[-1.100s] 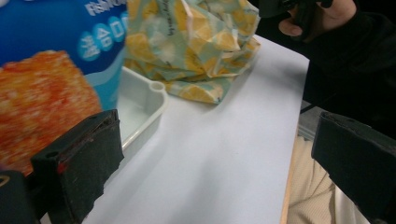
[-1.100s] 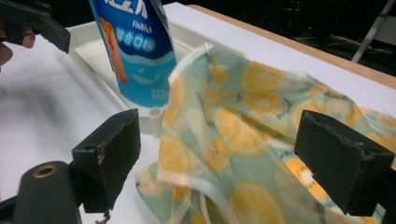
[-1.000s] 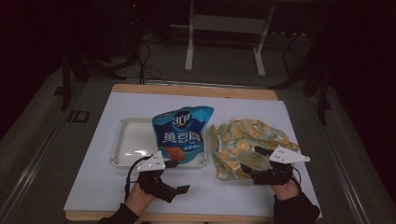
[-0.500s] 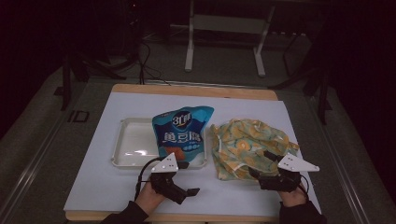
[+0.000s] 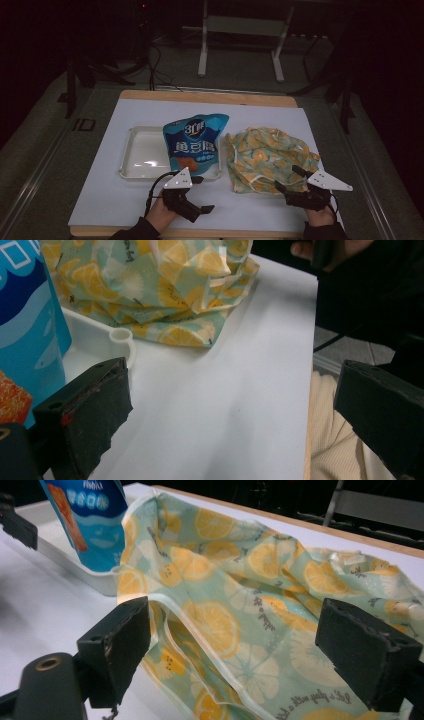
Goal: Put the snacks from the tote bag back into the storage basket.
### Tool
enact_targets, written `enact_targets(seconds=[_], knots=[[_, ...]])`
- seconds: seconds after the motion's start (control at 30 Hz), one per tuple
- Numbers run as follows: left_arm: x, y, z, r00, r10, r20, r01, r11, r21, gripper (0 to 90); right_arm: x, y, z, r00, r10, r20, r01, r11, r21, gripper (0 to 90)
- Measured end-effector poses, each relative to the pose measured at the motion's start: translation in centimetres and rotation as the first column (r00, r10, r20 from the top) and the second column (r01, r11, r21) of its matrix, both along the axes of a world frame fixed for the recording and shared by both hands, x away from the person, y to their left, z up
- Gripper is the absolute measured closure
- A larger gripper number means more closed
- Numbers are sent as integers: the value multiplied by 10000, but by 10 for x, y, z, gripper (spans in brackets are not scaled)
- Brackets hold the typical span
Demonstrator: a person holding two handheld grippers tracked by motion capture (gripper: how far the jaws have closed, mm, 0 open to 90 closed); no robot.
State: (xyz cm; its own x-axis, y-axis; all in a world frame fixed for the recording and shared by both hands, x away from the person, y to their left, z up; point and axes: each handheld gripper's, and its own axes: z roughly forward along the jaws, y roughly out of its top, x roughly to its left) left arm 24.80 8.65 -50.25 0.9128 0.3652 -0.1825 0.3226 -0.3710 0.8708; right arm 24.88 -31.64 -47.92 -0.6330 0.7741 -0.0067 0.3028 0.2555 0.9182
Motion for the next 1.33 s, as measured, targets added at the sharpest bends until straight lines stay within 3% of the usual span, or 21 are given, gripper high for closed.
enact_targets(seconds=[0.27, 0.9, 1.33], knots=[[-2, 3, -1, 9998, 153, 117, -151, 9998, -137, 24, 0, -6, 0, 9989, -400, 251, 397, 9991, 142, 142], [-6, 6, -2, 9990, 311, 336, -301, 9991, -285, 24, 0, -5, -1, 9990, -307, 327, 306, 9995, 60, 143], [-5, 6, -5, 9996, 253, 127, -249, 9993, -275, 24, 0, -5, -1, 9989, -289, 362, 286, 9995, 101, 144]])
